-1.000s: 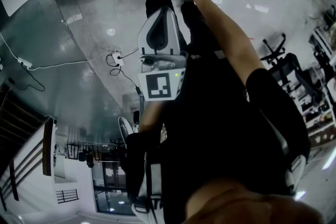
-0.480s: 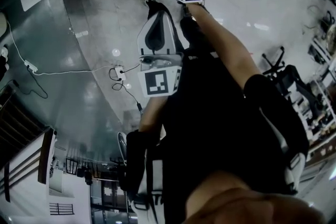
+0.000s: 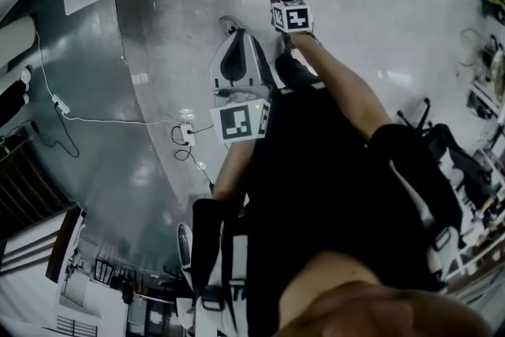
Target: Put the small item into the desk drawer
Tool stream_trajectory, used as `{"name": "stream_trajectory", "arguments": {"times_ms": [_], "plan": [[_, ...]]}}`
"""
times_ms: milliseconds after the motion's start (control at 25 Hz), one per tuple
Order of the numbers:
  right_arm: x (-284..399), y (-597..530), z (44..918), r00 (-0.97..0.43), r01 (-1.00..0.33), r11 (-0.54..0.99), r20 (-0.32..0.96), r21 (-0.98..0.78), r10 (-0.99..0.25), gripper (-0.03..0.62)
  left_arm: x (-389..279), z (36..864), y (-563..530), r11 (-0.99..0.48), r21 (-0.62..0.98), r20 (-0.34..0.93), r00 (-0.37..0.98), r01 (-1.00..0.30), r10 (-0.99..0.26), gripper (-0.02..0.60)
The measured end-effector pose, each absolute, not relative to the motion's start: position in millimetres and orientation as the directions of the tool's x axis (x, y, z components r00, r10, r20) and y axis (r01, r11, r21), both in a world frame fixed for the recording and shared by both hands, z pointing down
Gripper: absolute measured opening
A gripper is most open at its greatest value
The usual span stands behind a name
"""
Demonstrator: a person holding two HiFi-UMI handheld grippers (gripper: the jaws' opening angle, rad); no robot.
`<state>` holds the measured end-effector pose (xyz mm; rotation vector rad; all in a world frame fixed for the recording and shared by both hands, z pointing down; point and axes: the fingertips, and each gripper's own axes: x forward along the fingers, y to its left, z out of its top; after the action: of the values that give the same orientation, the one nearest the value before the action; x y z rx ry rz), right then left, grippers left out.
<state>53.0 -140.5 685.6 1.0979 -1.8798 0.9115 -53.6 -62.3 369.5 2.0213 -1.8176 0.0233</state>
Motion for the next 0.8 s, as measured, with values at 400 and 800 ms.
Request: {"name": "stream_trajectory", "arguments": {"times_ms": [400,800], "plan": [[52,-141,578,-0.477,-0.857,0.439,0.739,-0.271,-0.475,0.006,-43,338,-55,-0.081,0.243,0.234,0.139,-0.967,-0.962,-0.002],[57,-141,455,-0.593,-0.8,0.51,0.549,-0.317,-0.589,0.0,-42,321,-50,-0.107,0.192,0.214,0.148,-0.976,-0.966,-0.002]]}}
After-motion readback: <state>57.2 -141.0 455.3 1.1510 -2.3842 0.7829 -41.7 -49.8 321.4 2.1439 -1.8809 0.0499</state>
